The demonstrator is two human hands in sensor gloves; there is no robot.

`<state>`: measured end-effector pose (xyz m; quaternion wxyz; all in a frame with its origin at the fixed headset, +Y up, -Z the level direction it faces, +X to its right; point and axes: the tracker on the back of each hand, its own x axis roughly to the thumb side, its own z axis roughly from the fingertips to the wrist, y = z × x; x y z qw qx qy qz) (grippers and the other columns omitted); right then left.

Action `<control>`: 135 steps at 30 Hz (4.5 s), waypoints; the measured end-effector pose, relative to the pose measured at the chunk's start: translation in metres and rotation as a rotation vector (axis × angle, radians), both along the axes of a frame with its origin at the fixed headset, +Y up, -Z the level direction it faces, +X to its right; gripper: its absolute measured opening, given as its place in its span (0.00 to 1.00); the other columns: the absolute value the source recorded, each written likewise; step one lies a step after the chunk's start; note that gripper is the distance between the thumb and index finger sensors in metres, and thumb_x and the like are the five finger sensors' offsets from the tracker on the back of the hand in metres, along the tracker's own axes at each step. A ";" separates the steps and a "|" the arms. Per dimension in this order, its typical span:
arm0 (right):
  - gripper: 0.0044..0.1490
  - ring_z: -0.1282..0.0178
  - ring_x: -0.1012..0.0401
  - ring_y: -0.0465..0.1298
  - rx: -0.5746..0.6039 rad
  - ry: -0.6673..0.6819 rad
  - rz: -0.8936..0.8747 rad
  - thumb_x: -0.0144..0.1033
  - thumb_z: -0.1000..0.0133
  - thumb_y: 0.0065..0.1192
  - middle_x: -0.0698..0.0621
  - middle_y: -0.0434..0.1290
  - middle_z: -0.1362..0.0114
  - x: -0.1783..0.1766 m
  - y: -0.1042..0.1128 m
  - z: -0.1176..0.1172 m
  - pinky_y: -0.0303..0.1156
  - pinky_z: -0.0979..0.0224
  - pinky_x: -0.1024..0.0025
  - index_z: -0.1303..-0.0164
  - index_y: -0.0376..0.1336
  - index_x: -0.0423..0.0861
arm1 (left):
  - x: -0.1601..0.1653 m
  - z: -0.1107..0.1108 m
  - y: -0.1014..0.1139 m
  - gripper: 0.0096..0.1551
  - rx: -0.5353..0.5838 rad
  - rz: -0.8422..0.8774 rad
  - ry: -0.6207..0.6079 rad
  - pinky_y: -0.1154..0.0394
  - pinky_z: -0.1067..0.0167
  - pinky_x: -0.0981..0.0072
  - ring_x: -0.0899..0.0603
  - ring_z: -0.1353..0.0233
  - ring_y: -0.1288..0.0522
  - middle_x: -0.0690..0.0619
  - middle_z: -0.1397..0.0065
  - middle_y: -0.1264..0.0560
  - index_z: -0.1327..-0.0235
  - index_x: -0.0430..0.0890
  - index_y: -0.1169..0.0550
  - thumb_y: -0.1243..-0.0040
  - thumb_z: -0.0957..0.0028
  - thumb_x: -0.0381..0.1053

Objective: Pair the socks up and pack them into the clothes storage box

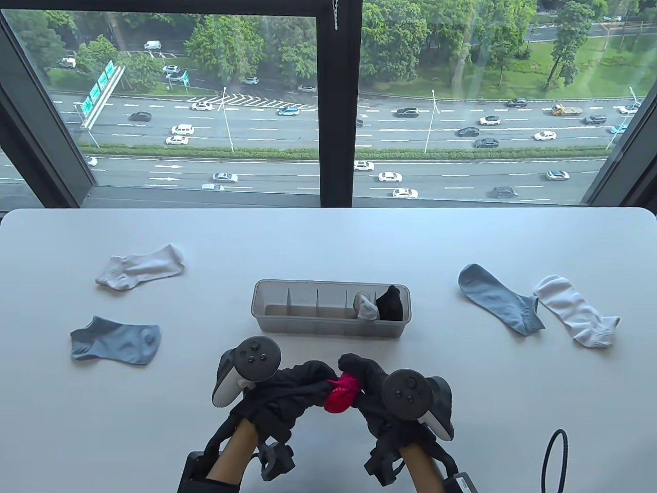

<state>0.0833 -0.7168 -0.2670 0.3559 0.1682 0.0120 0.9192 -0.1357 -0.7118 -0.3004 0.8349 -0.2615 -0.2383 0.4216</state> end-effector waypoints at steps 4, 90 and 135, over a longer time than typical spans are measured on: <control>0.36 0.33 0.54 0.78 -0.017 0.042 0.040 0.30 0.44 0.73 0.45 0.72 0.29 -0.015 0.003 0.003 0.67 0.22 0.45 0.28 0.58 0.47 | 0.000 0.001 -0.003 0.19 0.240 -0.175 0.250 0.33 0.32 0.31 0.35 0.37 0.20 0.42 0.35 0.23 0.37 0.47 0.27 0.46 0.39 0.49; 0.24 0.35 0.55 0.80 0.110 -0.128 -0.024 0.43 0.40 0.57 0.46 0.75 0.32 0.021 0.016 0.000 0.67 0.23 0.44 0.34 0.65 0.50 | 0.013 0.018 0.001 0.28 0.315 -0.070 0.191 0.23 0.40 0.40 0.38 0.43 0.17 0.41 0.30 0.24 0.32 0.47 0.28 0.34 0.46 0.50; 0.34 0.22 0.41 0.67 0.190 -0.522 0.481 0.49 0.34 0.56 0.38 0.67 0.21 -0.048 0.078 -0.077 0.61 0.21 0.39 0.24 0.62 0.41 | -0.044 0.007 -0.014 0.42 0.289 -0.696 0.281 0.74 0.27 0.34 0.36 0.17 0.76 0.48 0.15 0.73 0.18 0.51 0.60 0.61 0.37 0.61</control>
